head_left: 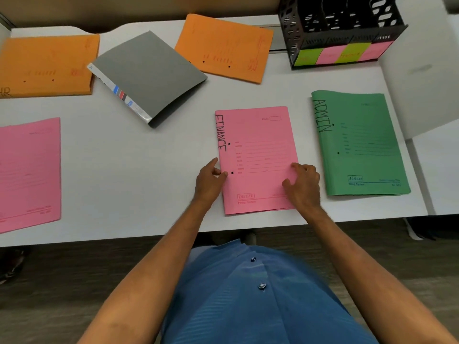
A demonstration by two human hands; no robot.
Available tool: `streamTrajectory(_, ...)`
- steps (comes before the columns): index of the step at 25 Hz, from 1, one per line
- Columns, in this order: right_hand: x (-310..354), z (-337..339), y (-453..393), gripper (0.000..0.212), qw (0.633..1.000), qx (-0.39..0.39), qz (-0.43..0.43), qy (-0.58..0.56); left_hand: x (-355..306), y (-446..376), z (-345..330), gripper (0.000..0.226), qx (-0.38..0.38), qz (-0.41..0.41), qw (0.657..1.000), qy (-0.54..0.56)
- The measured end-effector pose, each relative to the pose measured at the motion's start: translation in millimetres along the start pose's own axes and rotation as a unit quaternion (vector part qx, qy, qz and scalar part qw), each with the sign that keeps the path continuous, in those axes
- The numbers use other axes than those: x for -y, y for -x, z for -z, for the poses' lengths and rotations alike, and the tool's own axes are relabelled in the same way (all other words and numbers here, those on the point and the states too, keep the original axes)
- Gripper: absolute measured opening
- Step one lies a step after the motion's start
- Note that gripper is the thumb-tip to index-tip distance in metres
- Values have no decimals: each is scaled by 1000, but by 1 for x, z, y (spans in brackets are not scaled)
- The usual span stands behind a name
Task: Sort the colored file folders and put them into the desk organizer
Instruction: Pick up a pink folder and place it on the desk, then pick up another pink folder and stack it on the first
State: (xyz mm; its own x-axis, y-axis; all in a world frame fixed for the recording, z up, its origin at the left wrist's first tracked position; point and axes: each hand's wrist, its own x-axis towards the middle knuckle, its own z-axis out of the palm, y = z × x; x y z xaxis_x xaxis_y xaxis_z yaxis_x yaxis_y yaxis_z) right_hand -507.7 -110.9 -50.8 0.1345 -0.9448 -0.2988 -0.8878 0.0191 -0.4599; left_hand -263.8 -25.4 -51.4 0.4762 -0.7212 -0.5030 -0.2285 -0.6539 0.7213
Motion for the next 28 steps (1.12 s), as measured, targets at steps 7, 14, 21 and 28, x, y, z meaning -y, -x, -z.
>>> streamTrajectory(7, 89, -36, 6, 48, 993, 26, 98, -55, 36, 14, 81, 46, -82, 5, 995, 51)
streamTrajectory(14, 234, -108, 28, 44, 975, 94, 158, -126, 100, 12, 223, 44, -168, 31, 979, 107)
streamTrajectory(21, 395, -208, 74, 50, 944, 204, 173, -191, 210, 12, 385, 43, -274, 95, 951, 107)
streamTrajectory(28, 492, -283, 116, 62, 894, 355, 40, -269, 284, -4, 499, 49, -307, 153, 939, 23)
